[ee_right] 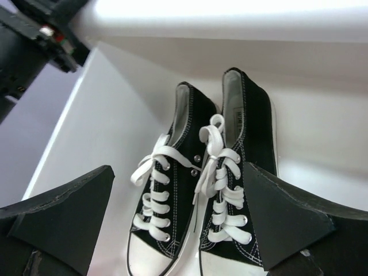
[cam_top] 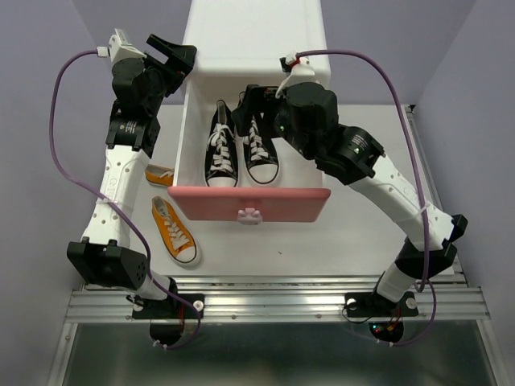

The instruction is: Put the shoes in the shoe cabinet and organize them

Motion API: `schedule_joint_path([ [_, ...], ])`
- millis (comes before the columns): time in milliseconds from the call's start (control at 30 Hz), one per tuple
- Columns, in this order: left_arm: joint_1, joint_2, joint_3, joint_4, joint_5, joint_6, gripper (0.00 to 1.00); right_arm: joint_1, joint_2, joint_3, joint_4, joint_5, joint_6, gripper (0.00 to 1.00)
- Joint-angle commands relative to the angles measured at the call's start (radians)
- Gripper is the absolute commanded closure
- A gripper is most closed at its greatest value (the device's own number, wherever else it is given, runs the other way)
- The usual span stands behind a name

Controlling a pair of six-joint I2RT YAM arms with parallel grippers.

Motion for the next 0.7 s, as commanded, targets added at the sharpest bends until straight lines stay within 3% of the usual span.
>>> schedule_joint_path([
  [0, 0.021, 0.082, -0.073, -0.362, -0.070, 0.139, 0.05, 0.006, -0.068, 0.018, 0.098, -0.103, -0.087, 0.00],
  [200, 0.021, 0.076, -0.080, -0.369, -0.070, 0.147, 0.05, 0.006, -0.101, 0.054, 0.088, -0.281, -0.127, 0.00],
  [433, 0.021, 0.069, -0.093, -0.370, -0.073, 0.170, 0.05, 0.080, 0.066, 0.364, -0.050, -0.644, -0.160, 0.00],
  [600, 0.022, 0.070, -0.086, -0.384, -0.070, 0.188, 0.05, 0.162, 0.031, 0.256, 0.061, -0.809, -0.154, 0.00],
  [667, 0.024, 0.069, -0.089, -0.386, -0.070, 0.191, 0.05, 0.213, 0.042, 0.283, -0.025, -0.818, -0.198, 0.00],
])
